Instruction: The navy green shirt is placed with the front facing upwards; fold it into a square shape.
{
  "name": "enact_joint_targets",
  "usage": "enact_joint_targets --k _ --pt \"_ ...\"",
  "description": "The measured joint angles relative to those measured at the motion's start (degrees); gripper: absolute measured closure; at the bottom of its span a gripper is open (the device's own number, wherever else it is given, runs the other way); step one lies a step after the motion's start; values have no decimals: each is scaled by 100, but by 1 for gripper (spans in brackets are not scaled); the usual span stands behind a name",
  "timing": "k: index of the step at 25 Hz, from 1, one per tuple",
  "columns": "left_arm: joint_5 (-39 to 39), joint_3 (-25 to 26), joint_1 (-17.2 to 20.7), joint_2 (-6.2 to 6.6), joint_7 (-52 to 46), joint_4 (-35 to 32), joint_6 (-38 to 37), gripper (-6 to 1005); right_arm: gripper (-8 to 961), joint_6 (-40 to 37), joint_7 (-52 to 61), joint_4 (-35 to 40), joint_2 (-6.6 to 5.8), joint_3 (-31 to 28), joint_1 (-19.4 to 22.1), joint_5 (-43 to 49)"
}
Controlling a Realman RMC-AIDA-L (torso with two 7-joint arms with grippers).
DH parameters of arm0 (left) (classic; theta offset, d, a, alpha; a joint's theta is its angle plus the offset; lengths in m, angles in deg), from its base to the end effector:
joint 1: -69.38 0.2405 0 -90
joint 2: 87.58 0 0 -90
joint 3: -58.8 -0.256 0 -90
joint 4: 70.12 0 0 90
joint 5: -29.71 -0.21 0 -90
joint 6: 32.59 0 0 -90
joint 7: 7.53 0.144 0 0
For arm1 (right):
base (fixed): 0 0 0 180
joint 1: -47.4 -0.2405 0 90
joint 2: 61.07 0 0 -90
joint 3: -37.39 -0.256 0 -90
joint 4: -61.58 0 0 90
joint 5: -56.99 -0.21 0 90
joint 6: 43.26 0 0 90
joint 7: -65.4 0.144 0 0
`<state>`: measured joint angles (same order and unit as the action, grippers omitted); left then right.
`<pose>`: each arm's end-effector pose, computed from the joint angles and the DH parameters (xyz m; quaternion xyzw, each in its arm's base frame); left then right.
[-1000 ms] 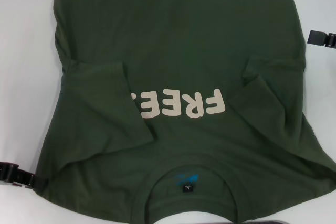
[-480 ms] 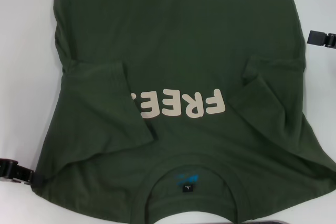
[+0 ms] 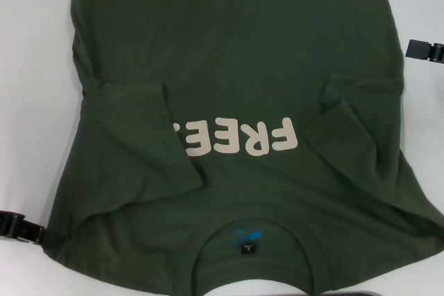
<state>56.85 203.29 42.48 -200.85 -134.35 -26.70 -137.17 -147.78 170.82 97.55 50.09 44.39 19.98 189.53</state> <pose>-0.3472 0.2533 0.0439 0.7805 0.6228 -0.0513 0.0136 0.3301 0.2896 0.0896 -0.8024 0.4928 0.3133 0.1236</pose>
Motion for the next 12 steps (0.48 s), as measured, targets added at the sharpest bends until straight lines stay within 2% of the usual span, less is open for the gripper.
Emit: enact_joint_targets --k 8,12 --pt "-5 33 4 5 8 19 -18 897 356 14 -5 -2 0 5 -13 0" --pt "-2 46 21 67 -22 24 -24 896 357 17 -6 6 0 10 -17 0"
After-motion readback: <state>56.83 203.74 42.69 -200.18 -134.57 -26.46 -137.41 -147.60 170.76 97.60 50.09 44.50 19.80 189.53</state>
